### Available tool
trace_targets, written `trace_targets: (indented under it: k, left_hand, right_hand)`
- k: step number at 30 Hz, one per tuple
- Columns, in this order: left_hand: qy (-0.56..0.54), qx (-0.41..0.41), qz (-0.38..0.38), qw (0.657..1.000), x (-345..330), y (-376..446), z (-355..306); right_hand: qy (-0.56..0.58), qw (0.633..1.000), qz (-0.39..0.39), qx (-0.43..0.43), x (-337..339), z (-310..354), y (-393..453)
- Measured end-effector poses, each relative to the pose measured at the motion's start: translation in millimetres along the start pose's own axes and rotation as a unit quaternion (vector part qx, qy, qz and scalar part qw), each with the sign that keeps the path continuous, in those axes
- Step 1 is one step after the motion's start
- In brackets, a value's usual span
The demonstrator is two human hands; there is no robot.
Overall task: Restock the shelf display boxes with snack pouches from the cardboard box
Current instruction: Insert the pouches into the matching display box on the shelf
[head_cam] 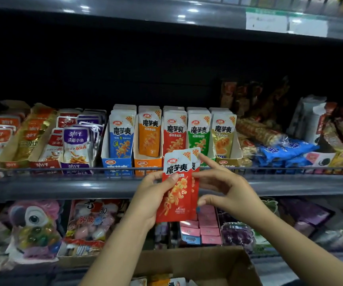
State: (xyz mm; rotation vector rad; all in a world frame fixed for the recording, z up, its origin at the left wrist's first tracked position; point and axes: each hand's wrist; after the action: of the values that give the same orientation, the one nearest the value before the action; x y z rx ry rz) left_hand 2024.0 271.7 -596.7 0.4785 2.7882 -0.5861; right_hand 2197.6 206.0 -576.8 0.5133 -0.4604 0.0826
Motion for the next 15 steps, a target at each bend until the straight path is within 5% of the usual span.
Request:
trace_targets:
  k: [15]
  left_hand:
    - [0.133,-0.132,-0.047,0.981,-19,-7,7]
  right_hand:
    - [0.037,0.994,-0.056,-0.082,-17,-12,22]
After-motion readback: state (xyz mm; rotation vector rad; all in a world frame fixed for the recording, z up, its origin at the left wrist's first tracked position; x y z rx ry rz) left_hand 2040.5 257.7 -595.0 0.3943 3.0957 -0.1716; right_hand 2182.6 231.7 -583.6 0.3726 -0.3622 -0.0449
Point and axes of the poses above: each hand's wrist, its own y-axis towards the middle knuckle, its own x-axis out of the back of the hand, z = x × y, and after that the axes turned 10 degrees about x, right-handed
